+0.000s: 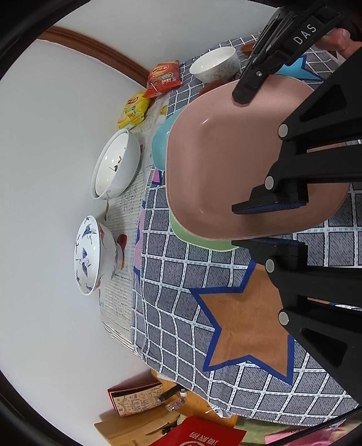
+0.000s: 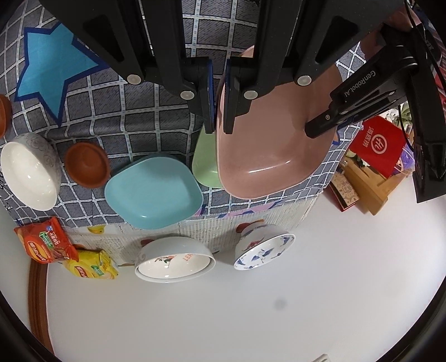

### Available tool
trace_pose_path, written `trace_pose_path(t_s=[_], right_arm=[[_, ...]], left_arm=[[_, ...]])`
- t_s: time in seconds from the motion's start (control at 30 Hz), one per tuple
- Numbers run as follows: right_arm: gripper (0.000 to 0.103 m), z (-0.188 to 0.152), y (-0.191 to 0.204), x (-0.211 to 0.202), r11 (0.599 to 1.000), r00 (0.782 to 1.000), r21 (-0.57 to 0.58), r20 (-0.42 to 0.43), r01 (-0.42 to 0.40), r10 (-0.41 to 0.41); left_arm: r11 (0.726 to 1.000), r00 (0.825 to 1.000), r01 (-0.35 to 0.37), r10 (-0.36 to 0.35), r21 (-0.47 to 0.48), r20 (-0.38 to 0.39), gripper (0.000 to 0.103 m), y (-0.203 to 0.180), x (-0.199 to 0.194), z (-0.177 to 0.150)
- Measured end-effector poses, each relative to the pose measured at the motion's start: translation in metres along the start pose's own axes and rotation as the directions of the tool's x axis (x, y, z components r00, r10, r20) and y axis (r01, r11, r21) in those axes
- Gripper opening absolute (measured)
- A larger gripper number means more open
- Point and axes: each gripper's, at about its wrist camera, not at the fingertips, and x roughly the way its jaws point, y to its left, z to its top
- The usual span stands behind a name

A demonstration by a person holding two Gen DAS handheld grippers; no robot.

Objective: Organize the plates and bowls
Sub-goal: 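Lift the pink plate off the green plate with both grippers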

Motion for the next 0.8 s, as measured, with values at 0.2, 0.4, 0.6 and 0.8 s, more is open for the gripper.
trace_pose_path(t_s=[0.2, 0.4, 0.6, 0.8], right_arm=[[0.006, -0.002, 0.002, 0.003, 1.000, 1.000, -0.005, -0.005, 0.008, -0.008], [0.006, -0.004, 0.002, 0.007, 1.000, 1.000, -0.001, -0.015, 0.011, -0.011], [0.006, -0.005, 0.001, 0.013, 1.000, 0.999, 0.002, -0.030, 0.012, -0.011], [0.006, -0.008, 0.002, 0.023, 1.000, 0.999, 0.003, -0.052, 0.010, -0.010]], left_arm=[[1.000, 1.000, 0.003, -0.003, -0.004, -0.013, 0.015, 0.003, 0.003, -0.002], [1.000, 1.000, 0.004, -0.004, -0.007, -0.022, 0.015, 0.005, 0.008, -0.004], [1.000, 0.999, 0.001, -0.001, -0.007, -0.041, 0.015, 0.007, 0.014, -0.005], [1.000, 0.998, -0.008, 0.007, -0.015, -0.062, 0.015, 0.012, 0.022, -0.007]])
